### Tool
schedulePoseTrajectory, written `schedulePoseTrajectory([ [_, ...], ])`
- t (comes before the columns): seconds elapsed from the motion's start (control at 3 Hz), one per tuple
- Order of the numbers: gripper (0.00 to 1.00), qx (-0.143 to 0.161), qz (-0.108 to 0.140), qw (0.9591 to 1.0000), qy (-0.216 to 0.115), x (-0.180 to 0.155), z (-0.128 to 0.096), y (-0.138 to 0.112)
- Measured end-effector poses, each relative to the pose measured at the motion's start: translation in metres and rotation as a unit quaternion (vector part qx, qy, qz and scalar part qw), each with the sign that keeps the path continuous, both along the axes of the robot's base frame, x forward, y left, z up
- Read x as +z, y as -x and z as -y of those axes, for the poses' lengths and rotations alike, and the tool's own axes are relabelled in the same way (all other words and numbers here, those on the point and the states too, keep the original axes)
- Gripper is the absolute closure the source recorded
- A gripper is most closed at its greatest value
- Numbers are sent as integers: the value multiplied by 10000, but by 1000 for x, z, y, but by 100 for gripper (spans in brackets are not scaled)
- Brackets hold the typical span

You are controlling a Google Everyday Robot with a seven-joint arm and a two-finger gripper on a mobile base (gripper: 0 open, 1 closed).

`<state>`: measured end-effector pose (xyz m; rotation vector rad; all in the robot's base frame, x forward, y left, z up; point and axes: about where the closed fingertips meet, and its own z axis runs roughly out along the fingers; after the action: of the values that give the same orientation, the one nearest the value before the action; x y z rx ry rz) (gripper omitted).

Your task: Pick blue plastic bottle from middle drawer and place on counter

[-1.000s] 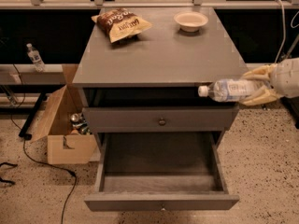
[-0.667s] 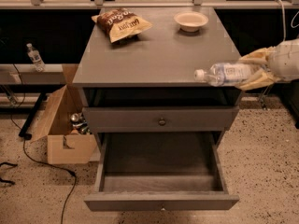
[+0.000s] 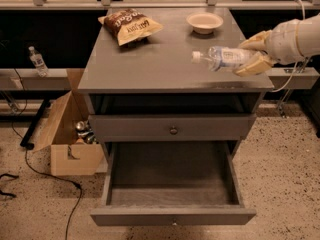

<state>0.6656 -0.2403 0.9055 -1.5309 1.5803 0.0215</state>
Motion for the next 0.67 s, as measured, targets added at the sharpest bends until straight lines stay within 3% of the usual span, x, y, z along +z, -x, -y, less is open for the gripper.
schedulePoseTrajectory([
  [0.33,100,-296,-353,9989,-29,-4,-18,-31],
  [0.67,100,-495,-541,9973,-68,-10,-31,-62],
])
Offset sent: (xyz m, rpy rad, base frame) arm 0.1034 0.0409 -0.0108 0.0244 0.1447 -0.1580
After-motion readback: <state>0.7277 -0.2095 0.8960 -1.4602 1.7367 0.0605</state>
